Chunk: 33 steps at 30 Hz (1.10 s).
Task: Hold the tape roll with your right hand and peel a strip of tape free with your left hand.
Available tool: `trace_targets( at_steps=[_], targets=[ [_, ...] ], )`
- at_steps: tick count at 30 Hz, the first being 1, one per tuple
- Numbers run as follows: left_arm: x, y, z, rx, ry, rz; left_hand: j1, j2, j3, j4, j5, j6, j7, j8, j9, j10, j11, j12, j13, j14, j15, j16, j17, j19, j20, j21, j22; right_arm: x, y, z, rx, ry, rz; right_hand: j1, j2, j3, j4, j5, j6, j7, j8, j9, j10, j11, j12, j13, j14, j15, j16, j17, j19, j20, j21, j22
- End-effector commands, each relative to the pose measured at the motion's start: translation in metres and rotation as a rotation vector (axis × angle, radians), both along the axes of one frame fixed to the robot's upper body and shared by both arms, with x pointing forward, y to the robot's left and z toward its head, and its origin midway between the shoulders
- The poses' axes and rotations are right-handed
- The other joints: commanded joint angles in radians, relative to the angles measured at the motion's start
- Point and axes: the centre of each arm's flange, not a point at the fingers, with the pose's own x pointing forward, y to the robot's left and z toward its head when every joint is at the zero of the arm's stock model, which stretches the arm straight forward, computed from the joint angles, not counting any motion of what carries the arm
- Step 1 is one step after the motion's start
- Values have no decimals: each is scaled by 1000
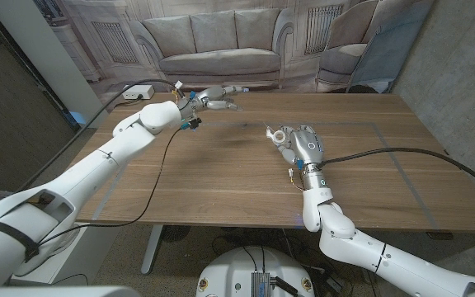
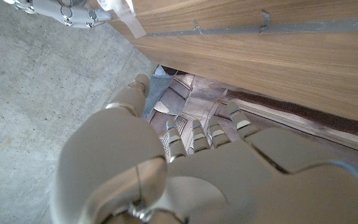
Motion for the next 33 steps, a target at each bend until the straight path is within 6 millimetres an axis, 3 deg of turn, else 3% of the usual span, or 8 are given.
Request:
trace_targets(
  at_steps=[1, 20, 26, 29, 33],
  targets=[
    [-9, -9, 8, 142, -64, 31, 22, -10, -1, 3, 4, -6, -8, -3, 3, -11, -9, -5, 4, -15, -5, -4, -1, 3, -11, -2, 2, 1, 2, 1, 13, -21, 3, 55, 61, -6, 0, 5, 352, -58, 91, 75, 5, -2, 4, 2, 9, -133, -5, 2, -4, -30, 8, 5],
    [-15, -34, 5, 295, -97, 35, 71, -16, -2, 12, 7, 32, -8, 6, 7, -20, -10, -7, 5, -33, -10, -9, -3, 7, -18, -5, 2, 1, -5, 11, -40, -235, -28, 60, 60, -9, -1, 4, 356, -59, 92, 71, 10, -9, 6, 0, 10, -134, -8, 7, 0, -35, 27, 9],
    [-20, -40, 4, 261, -193, 58, 151, 24, 15, 13, 3, 94, -9, 21, 10, 7, -21, 5, 5, -11, -29, 3, -5, 26, -19, -3, 2, 0, -2, 11, -66, -253, -24, 59, 60, -9, 1, 5, 357, -61, 92, 70, 7, -12, 6, 0, 12, -134, -11, 10, 0, -37, 33, 10],
    [-25, -40, 2, 209, -259, 62, 193, 27, 12, 12, -7, 134, -9, 29, 11, 39, -46, 16, 4, 19, -44, 11, -9, 41, -28, 1, 2, 0, -2, 9, -65, -251, -21, 59, 60, -9, 1, 5, 358, -62, 93, 70, 10, -11, 6, 0, 13, -134, -11, 12, 0, -38, 35, 10],
    [-36, -44, 0, 152, -395, 100, 214, 34, 5, 23, -15, 171, -10, 34, 11, 76, -53, 29, 5, 77, -58, 34, -2, 68, -23, 9, 3, 1, -2, 7, -61, -246, -20, 59, 59, -9, 1, 5, 358, -62, 93, 70, 12, -14, 8, 1, 15, -134, -13, 12, 0, -38, 38, 11]
  ],
)
